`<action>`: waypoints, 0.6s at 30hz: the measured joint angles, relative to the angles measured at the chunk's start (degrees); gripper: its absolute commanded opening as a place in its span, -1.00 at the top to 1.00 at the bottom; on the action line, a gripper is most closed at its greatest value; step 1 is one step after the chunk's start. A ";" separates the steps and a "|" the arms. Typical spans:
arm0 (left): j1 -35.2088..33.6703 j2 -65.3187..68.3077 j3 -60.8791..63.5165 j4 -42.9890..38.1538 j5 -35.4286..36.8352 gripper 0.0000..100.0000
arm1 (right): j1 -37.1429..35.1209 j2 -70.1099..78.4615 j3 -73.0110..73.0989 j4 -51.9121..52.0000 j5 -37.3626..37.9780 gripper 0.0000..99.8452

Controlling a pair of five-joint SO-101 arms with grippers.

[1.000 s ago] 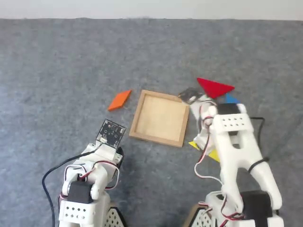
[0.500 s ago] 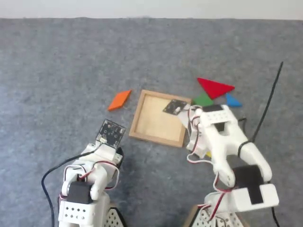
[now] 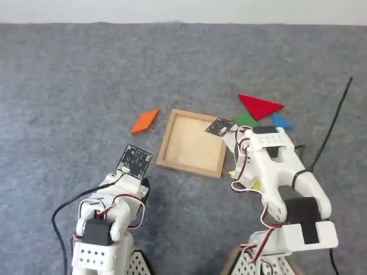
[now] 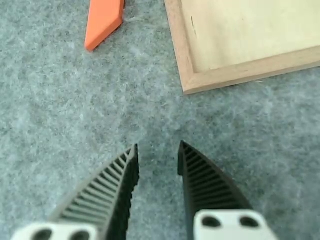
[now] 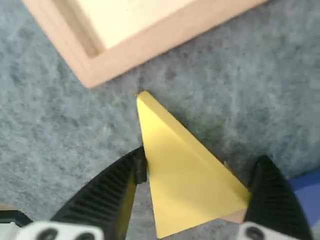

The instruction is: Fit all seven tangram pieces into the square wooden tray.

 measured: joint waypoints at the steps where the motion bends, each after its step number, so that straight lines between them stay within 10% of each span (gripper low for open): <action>1: 0.00 0.00 0.00 0.00 0.00 0.75 | 0.18 0.00 -0.18 0.00 0.00 0.76; 18: 0.00 0.00 0.00 0.00 0.00 0.75 | 2.81 -1.32 0.00 -0.09 -2.64 0.99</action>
